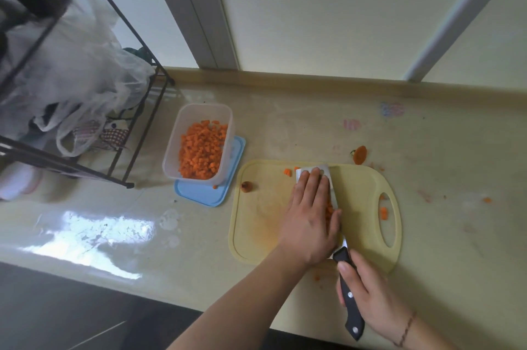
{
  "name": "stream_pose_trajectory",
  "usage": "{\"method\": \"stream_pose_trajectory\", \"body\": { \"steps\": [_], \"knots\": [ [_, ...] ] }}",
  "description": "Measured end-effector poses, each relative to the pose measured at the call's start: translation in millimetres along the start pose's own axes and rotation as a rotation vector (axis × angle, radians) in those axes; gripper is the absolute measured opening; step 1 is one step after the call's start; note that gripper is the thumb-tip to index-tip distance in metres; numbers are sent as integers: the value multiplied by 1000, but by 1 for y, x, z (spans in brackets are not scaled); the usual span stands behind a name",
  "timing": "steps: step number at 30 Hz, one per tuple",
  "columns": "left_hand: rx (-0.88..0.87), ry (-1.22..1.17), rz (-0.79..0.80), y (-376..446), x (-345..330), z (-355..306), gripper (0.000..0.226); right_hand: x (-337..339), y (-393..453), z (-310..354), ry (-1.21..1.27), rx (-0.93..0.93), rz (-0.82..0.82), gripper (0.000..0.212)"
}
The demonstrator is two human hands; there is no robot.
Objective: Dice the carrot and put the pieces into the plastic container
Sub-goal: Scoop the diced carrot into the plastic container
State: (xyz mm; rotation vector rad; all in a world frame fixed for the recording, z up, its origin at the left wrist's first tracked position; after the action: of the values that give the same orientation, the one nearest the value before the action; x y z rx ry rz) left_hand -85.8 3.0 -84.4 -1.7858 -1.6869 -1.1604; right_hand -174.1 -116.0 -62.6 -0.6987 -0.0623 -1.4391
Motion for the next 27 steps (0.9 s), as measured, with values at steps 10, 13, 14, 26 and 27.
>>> {"method": "stream_pose_trajectory", "body": {
  "steps": [10, 13, 14, 26, 27],
  "knots": [
    [16, 19, -88, 12, 22, -20, 63, 22, 4, 15, 43, 88, 33, 51],
    [52, 54, -160, 27, 51, -10, 63, 16, 17, 42, 44, 93, 102, 41],
    [77, 63, -182, 33, 64, -5, 64, 11, 23, 54, 38, 95, 125, 37],
    [458, 165, -88, 88, 180, 102, 53, -72, 97, 189, 110, 86, 339, 32],
    [473, 147, -61, 91, 181, 109, 50, -75, 100, 195, 121, 67, 340, 32]
  ]
}}
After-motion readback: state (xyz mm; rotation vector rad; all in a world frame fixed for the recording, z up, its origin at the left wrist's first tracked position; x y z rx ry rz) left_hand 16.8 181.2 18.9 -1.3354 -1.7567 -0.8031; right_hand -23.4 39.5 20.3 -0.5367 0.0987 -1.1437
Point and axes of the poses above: each hand's wrist, its own y-axis towards the middle knuckle, its own x-axis out of the back of the hand, z = x × y, the point moved 4 cm from there along y, towards the middle knuckle, and after that the axes turned 13 degrees about -z, right-handed, at the moved point
